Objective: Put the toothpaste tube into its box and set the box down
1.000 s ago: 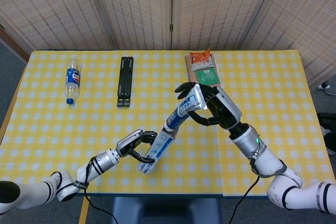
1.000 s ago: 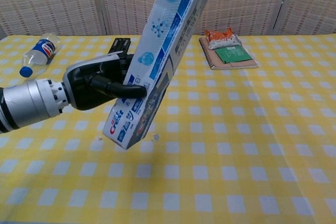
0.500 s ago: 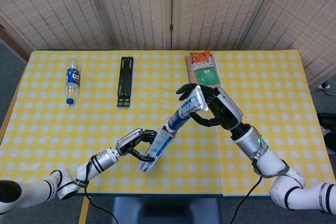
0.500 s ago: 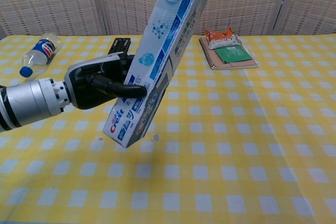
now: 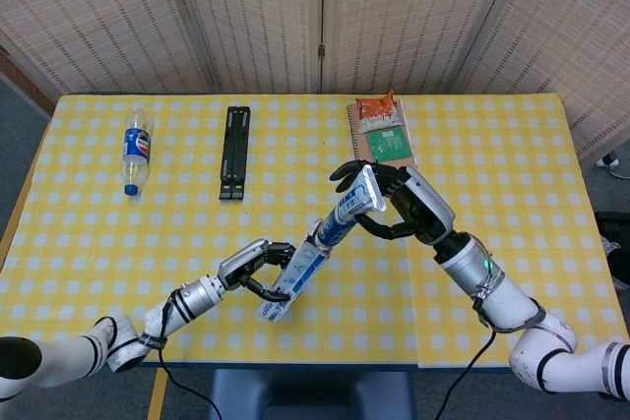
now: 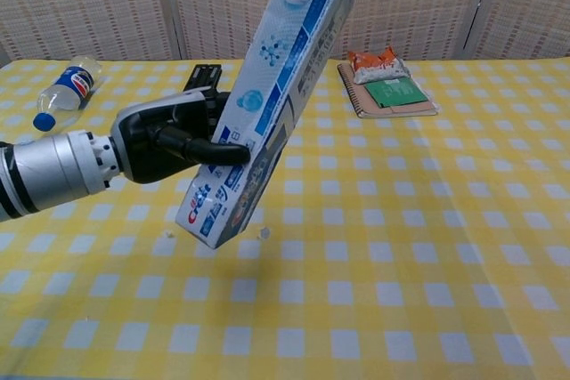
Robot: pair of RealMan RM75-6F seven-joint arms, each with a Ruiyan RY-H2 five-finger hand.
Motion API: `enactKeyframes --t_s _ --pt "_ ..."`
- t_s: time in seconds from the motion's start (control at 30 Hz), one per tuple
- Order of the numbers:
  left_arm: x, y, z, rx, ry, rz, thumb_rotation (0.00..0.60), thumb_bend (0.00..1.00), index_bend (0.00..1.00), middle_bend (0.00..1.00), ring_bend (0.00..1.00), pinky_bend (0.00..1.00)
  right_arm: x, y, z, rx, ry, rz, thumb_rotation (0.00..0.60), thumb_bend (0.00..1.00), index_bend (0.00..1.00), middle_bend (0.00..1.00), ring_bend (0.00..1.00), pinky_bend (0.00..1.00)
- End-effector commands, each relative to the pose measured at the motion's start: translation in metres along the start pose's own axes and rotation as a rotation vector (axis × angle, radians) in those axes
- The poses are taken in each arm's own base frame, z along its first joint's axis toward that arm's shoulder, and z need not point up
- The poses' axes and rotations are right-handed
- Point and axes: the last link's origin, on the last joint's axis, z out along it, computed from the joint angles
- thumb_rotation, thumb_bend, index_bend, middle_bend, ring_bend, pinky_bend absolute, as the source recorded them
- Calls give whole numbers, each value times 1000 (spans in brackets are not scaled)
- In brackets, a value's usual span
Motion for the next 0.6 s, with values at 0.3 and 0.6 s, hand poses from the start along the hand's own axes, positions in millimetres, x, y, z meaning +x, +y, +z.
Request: enactKeyframes --t_s 0.3,0.6 --pt "1 2 0 -12 15 -8 600 470 528 596 558 597 -1 5 2 -44 -6 -5 600 393 344 200 283 473" --pt "2 5 -3 -21 18 -10 600 470 529 596 559 597 -5 7 3 -64 -21 -61 600 394 0 0 68 240"
